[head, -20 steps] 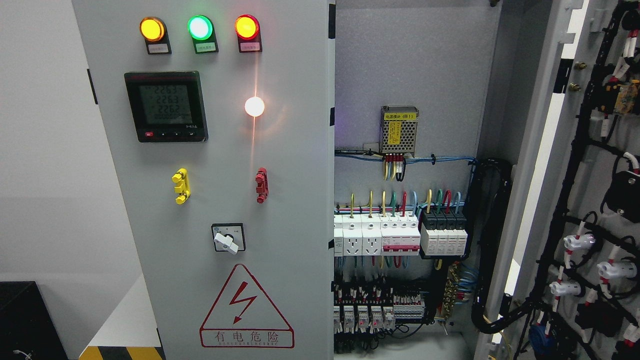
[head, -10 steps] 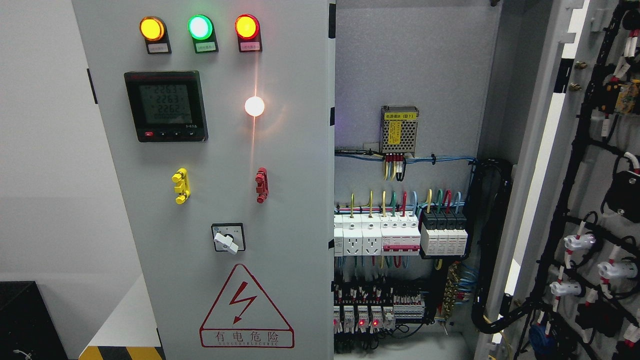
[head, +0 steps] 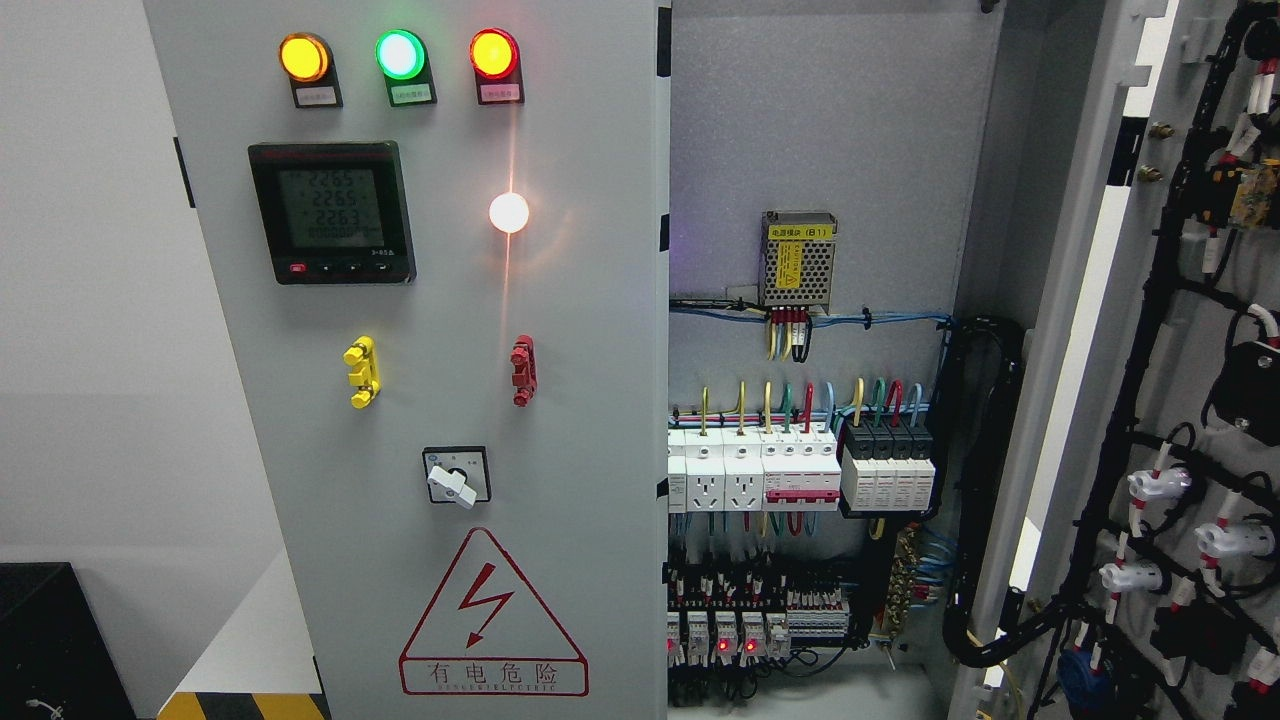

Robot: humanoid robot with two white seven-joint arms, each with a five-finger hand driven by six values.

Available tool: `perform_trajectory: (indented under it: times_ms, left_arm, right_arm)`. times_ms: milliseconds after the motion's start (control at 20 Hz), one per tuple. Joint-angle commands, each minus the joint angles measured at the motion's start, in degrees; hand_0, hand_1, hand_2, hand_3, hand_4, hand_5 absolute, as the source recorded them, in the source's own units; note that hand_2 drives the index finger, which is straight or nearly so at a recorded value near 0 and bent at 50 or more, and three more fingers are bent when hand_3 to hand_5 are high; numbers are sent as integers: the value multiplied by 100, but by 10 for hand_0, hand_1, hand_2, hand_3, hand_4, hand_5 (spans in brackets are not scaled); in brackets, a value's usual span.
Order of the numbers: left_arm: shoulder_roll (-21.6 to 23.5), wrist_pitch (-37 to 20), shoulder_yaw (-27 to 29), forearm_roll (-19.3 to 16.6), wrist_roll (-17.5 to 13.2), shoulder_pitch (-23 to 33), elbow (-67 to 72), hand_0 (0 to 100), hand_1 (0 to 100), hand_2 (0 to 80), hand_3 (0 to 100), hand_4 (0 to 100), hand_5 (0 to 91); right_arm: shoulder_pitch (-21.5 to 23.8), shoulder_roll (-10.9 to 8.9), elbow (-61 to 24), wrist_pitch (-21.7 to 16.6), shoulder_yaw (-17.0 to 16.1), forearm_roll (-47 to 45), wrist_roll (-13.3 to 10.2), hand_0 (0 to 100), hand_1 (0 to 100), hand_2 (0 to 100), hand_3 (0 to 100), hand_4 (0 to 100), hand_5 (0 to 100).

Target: Open door with both hands

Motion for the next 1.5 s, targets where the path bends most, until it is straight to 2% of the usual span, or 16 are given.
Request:
perform_trajectory:
  times_ms: [0,301,451,601,852,1152,1453]
  left_arm:
    - [-10,2,2,-140,0,166,-7,0,0,0,0,0,0]
    - [-10,2,2,-140,0,157,2,0,0,0,0,0,0]
    - [-10,2,2,-140,0,166,-7,0,0,0,0,0,0]
    - [-10,2,2,-140,0,166,2,0,0,0,0,0,0]
    - [-10,2,-6,-140,0,157,-7,0,0,0,0,0,0]
    - [-10,2,2,-140,0,157,2,0,0,0,0,0,0]
    - [-10,2,2,-140,0,157,2,0,0,0,0,0,0]
  right_arm:
    - [-648,8,-90,195,186,0,-6,191,0,0,0,0,0]
    - [-1395,149,156,951,107,0,-15,191,0,0,0,0,0]
    - [-1729,307,375,987,89,0,-15,191,0,0,0,0,0]
    - [-2019,360,630,996,89,0,-15,191,0,0,0,0,0]
    - [-2537,500,1017,1215,81,0,-15,191,0,0,0,0,0]
    - [-3206,509,1606,1356,-226,0,-15,191,0,0,0,0,0]
    - [-3707,509,2274,1374,-376,-9,-15,191,0,0,0,0,0]
